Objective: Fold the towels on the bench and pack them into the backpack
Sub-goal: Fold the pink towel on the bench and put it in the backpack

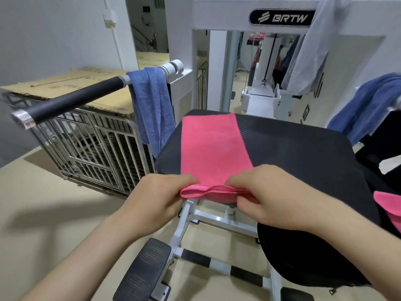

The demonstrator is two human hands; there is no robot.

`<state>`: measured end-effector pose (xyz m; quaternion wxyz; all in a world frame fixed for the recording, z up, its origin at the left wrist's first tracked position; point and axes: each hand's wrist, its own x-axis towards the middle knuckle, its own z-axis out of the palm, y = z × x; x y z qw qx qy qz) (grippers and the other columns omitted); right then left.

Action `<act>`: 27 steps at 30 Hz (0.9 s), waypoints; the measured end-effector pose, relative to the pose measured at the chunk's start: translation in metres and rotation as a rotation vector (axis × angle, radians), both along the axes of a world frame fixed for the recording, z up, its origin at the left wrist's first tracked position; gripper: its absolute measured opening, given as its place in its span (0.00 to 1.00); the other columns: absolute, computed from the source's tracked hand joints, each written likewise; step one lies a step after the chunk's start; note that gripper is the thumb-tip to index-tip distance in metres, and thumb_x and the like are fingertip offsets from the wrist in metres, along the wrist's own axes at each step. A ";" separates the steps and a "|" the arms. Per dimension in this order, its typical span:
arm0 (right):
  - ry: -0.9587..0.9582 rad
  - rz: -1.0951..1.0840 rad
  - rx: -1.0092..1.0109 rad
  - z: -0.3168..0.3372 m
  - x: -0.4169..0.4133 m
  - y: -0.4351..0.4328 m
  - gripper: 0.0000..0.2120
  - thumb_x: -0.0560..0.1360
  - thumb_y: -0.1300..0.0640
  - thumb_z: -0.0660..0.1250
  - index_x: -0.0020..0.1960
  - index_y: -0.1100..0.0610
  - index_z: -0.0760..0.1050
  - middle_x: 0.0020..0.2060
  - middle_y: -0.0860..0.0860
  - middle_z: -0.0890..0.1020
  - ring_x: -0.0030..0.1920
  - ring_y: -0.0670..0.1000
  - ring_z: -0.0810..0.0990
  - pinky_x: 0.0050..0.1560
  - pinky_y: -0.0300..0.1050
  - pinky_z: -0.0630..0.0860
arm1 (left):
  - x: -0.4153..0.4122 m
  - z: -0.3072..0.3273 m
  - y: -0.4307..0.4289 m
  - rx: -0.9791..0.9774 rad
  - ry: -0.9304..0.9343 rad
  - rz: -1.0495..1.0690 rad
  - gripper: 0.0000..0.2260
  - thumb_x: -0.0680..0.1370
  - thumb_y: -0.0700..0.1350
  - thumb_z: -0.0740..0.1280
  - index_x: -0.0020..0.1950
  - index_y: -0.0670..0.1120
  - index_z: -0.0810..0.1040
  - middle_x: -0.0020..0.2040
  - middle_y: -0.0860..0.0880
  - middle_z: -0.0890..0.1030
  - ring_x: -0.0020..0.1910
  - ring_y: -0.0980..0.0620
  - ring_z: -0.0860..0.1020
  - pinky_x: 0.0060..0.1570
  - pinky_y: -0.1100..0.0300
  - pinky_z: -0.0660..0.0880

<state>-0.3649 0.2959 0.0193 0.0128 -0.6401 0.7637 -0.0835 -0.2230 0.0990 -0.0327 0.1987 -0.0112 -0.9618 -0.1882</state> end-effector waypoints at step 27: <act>-0.154 -0.301 -0.190 -0.014 -0.117 -0.129 0.05 0.78 0.61 0.58 0.53 0.55 0.71 0.49 0.55 0.80 0.48 0.58 0.77 0.50 0.54 0.75 | -0.113 0.021 -0.046 0.356 0.041 0.514 0.19 0.77 0.38 0.58 0.63 0.57 0.73 0.57 0.55 0.81 0.59 0.53 0.77 0.60 0.59 0.70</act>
